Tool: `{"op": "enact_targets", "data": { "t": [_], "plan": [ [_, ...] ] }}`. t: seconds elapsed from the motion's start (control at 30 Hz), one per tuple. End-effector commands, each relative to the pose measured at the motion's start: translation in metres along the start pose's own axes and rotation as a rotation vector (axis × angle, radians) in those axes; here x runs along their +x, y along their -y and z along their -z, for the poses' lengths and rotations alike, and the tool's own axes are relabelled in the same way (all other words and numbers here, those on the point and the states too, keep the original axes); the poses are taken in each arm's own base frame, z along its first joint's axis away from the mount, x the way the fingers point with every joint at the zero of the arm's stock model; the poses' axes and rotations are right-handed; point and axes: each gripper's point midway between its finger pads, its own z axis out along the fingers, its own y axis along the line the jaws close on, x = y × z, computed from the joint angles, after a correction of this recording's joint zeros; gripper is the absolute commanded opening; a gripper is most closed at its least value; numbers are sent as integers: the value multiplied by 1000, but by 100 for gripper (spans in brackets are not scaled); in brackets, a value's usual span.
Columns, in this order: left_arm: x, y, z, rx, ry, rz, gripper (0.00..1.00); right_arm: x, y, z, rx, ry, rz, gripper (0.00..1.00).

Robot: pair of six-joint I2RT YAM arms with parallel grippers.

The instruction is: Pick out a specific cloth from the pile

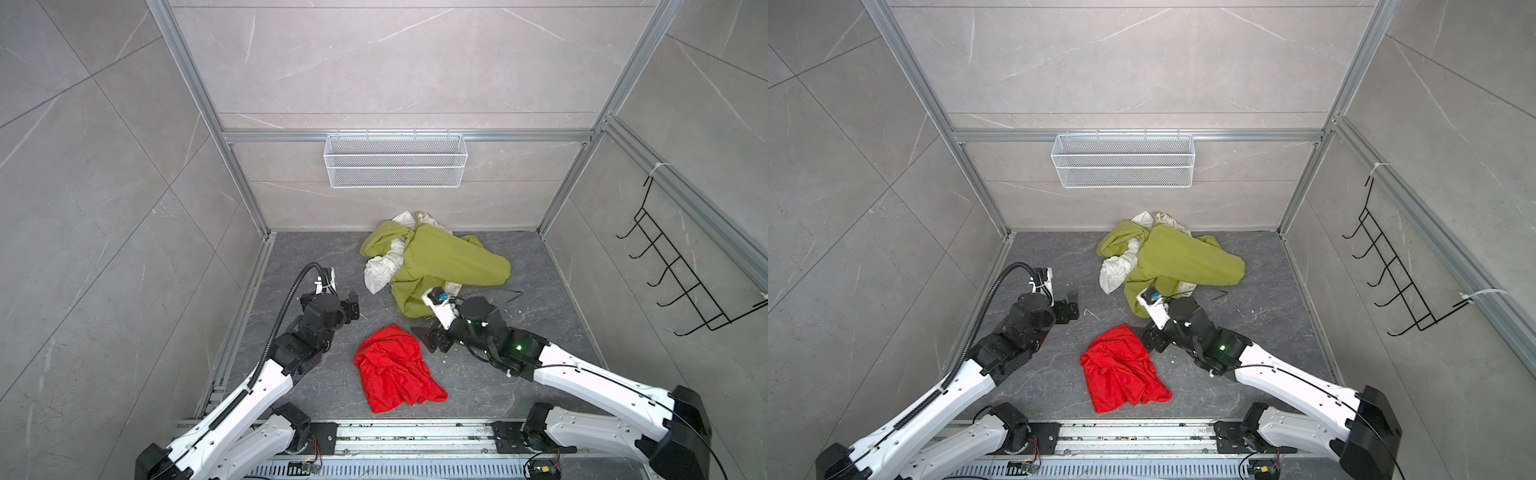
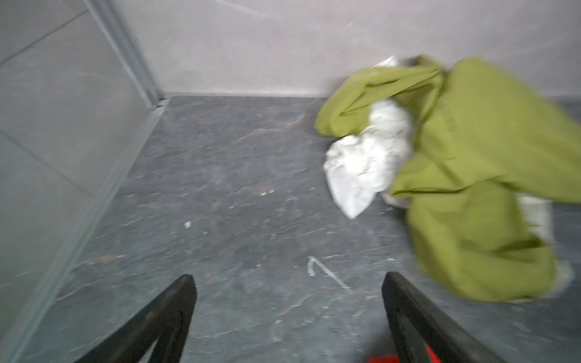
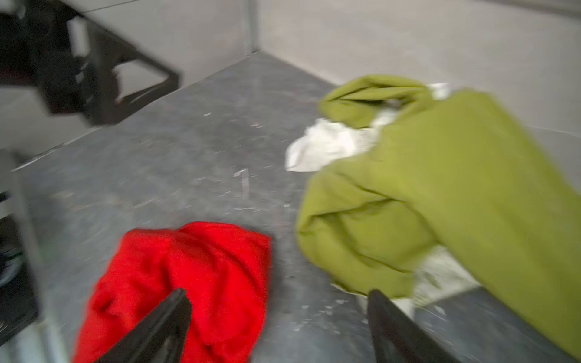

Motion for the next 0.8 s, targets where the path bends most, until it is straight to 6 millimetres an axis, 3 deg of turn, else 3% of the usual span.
{"op": "enact_targets", "data": {
  "t": [0.0,0.1,0.13,0.2,0.33,0.47,0.5,0.53,0.57,0.63,0.7,0.77],
  "plan": [
    [32,-57,-32,-238,-100,-90,92,-3,90,25,462,147,-68,100],
    [59,-82,-59,-237,-181,-37,91,24,119,18,574,97,189,100],
    [64,-86,-67,-224,-185,-33,91,38,140,15,671,36,209,100],
    [70,-85,-82,-180,-165,-21,91,63,177,8,777,-41,151,100],
    [66,-77,-104,-104,-92,-6,90,104,228,6,923,28,-20,100],
    [46,-71,-110,-36,58,-2,91,117,228,-7,778,88,-127,99],
    [45,-71,-112,-30,75,-22,91,125,241,-1,788,135,-193,99],
    [48,-75,-115,-27,89,-15,91,138,247,-1,734,154,-247,100],
    [52,-81,-119,-37,92,7,90,138,255,-2,735,173,-272,99],
    [65,-99,-128,-65,82,97,90,149,264,-12,727,32,-328,99],
    [65,-101,-129,-45,78,118,98,142,267,-7,768,109,-297,99],
    [64,-102,-130,-49,88,119,98,147,264,-13,746,46,-311,99]
  ]
}}
